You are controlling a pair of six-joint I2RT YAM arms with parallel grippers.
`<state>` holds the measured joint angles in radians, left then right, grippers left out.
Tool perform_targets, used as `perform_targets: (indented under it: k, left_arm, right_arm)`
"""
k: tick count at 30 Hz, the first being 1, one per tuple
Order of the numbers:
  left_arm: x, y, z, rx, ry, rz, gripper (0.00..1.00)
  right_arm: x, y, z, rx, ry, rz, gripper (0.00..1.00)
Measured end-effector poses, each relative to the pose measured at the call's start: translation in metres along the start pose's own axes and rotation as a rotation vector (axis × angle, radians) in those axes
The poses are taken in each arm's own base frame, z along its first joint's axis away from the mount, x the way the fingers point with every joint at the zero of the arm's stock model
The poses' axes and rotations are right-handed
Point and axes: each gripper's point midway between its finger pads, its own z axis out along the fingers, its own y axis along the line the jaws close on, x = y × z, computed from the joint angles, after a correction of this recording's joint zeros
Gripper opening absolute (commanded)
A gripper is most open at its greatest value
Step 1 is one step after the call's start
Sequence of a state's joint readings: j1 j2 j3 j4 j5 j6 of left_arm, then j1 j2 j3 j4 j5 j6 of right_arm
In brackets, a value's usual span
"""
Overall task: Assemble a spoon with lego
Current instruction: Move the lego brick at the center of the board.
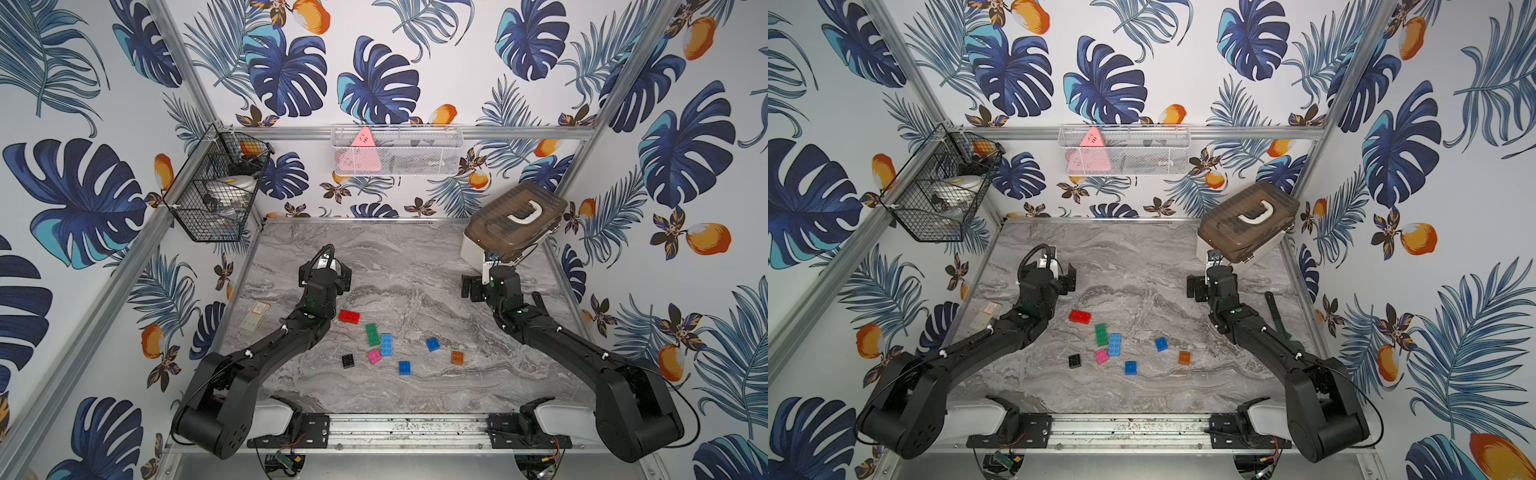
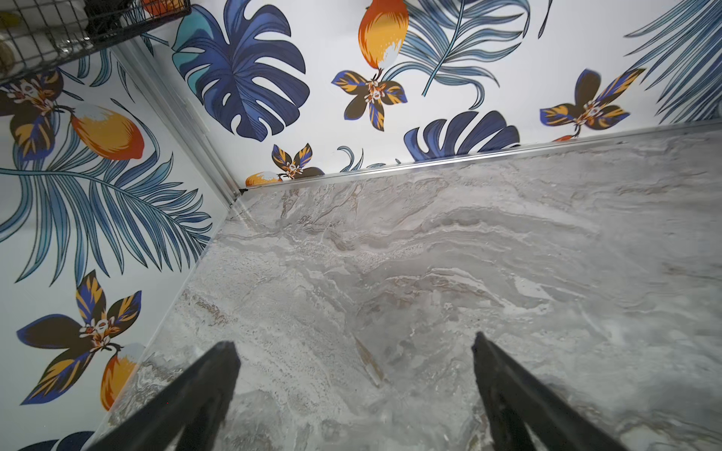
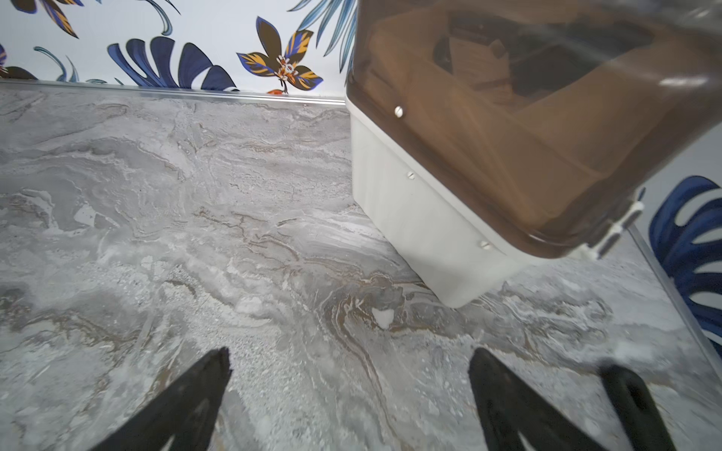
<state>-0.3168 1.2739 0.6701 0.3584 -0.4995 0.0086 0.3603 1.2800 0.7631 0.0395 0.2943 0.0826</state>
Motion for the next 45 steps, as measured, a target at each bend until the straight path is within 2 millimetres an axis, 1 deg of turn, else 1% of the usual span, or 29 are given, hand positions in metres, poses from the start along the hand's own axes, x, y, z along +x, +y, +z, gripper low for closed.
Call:
perform_targets:
  k: [1, 2, 3, 5, 6, 8, 10, 11, 13, 16, 20, 22, 24, 32, 37, 45]
  left_arm:
    - [-0.004, -0.002, -0.004, 0.017, 0.013, -0.013, 0.99]
    - [-0.007, -0.007, -0.008, 0.044, 0.026, -0.025, 0.99]
    - [-0.009, -0.016, -0.014, 0.089, 0.043, -0.037, 0.99]
    - [-0.008, -0.032, -0.025, 0.162, 0.08, -0.056, 0.99]
    - [-0.005, -0.042, -0.032, 0.203, 0.106, -0.063, 0.99]
    - [0.003, -0.06, -0.044, 0.273, 0.156, -0.062, 0.99]
    - [0.014, -0.083, -0.061, 0.358, 0.207, -0.061, 0.99]
    - [0.018, -0.091, -0.069, 0.389, 0.226, -0.055, 0.99]
    - [0.026, -0.107, -0.086, 0.454, 0.266, -0.061, 0.99]
    - [0.034, -0.118, -0.101, 0.5, 0.302, -0.079, 0.99]
    - [0.048, -0.129, -0.113, 0.538, 0.355, -0.087, 0.99]
    - [0.055, -0.135, -0.12, 0.557, 0.374, -0.086, 0.99]
    - [0.063, -0.139, -0.124, 0.571, 0.393, -0.086, 0.99]
    - [0.084, -0.161, -0.135, 0.62, 0.465, -0.076, 0.99]
    - [0.085, -0.166, -0.137, 0.632, 0.473, -0.089, 0.99]
    - [0.089, -0.17, -0.136, 0.635, 0.48, -0.097, 0.99]
  right_arm:
    - [-0.004, 0.002, -0.007, 0.005, 0.025, 0.019, 0.92]
    - [-0.004, 0.005, -0.012, 0.002, 0.051, 0.03, 0.9]
    - [0.0, 0.01, -0.018, -0.014, 0.095, 0.042, 0.89]
    - [0.022, 0.017, -0.028, -0.033, 0.207, 0.059, 0.85]
    - [0.039, 0.021, -0.033, -0.046, 0.282, 0.064, 0.84]
    - [0.069, 0.032, -0.046, -0.064, 0.415, 0.065, 0.84]
    - [0.098, 0.048, -0.063, -0.098, 0.535, 0.055, 0.83]
    - [0.108, 0.055, -0.069, -0.107, 0.569, 0.049, 0.82]
    - [0.135, 0.064, -0.083, -0.114, 0.652, 0.04, 0.8]
    - [0.168, 0.066, -0.097, -0.095, 0.747, 0.05, 0.78]
    - [0.196, 0.064, -0.105, -0.062, 0.821, 0.06, 0.74]
    - [0.204, 0.061, -0.106, -0.046, 0.842, 0.065, 0.71]
    - [0.207, 0.06, -0.107, -0.039, 0.847, 0.071, 0.66]
    - [0.212, 0.065, -0.105, -0.06, 0.864, 0.075, 0.65]
    - [0.217, 0.07, -0.101, -0.075, 0.885, 0.064, 0.6]
    - [0.214, 0.078, -0.092, -0.087, 0.875, 0.048, 0.51]
